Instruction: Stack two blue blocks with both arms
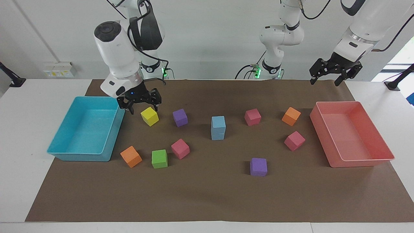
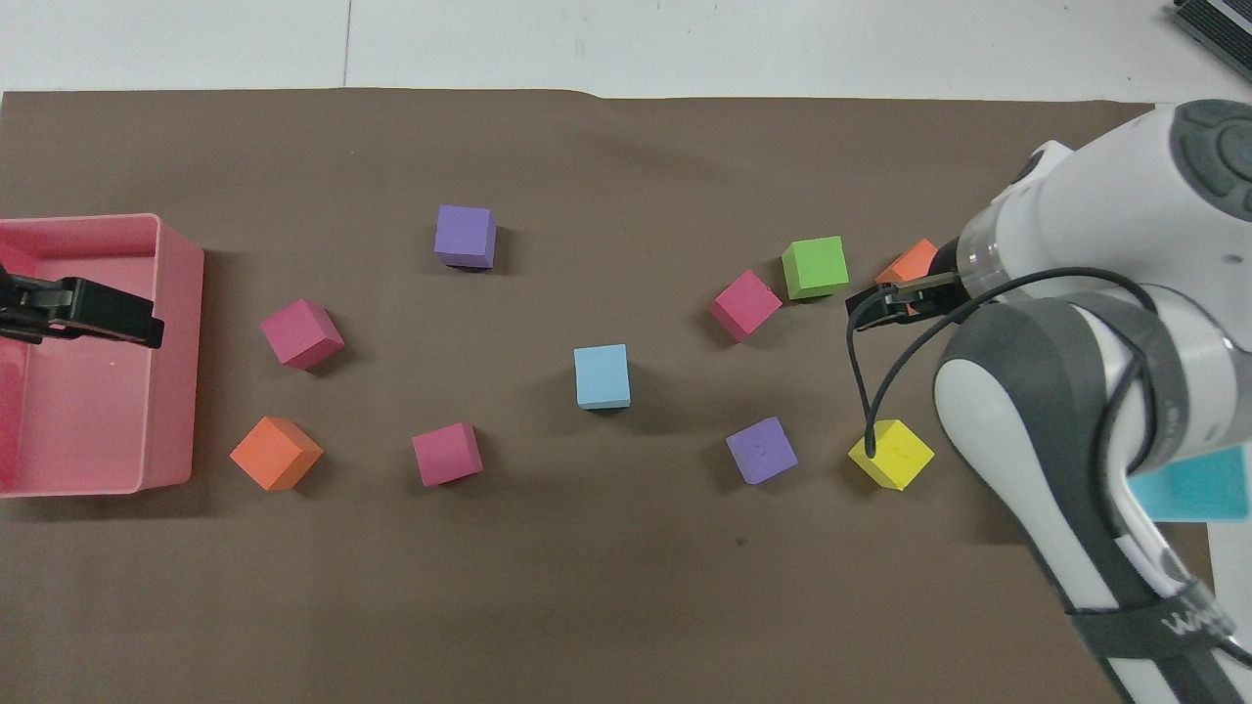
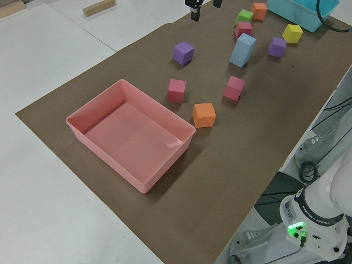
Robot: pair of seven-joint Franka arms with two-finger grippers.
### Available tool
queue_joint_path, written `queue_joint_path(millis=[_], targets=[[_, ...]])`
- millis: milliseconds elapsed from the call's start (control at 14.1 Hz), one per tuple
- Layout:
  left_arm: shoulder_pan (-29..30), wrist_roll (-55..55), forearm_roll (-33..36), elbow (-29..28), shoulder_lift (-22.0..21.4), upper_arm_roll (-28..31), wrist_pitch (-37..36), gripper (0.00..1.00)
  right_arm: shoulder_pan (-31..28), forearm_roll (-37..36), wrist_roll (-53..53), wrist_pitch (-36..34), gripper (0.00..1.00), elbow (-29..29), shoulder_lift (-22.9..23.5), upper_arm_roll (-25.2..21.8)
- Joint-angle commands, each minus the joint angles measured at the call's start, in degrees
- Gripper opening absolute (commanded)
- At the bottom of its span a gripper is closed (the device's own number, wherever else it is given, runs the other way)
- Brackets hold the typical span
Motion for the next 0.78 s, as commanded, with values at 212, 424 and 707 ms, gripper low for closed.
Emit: queue_joint_path(millis=[212,424,707], targets=[[1.36,0.79,-0.93,1.45,0.13,-0.88,-2.11,1.0,-4.45,-2.3,0.49,-11.09,1.0,6.24,-4.57,0.54],[1.45,0.62,-0.93,1.01,0.04,-0.79,-2.11,1.0,-7.53,-2.21,0.23,-15.07,1.0,8.46,-5.01,0.19],[1.28,4.11,-0.4,0.75,0.04,-0.88,-1.06,1.0,-7.37,-2.04,-1.7,-16.39,1.0,7.07,-7.91,-4.19]])
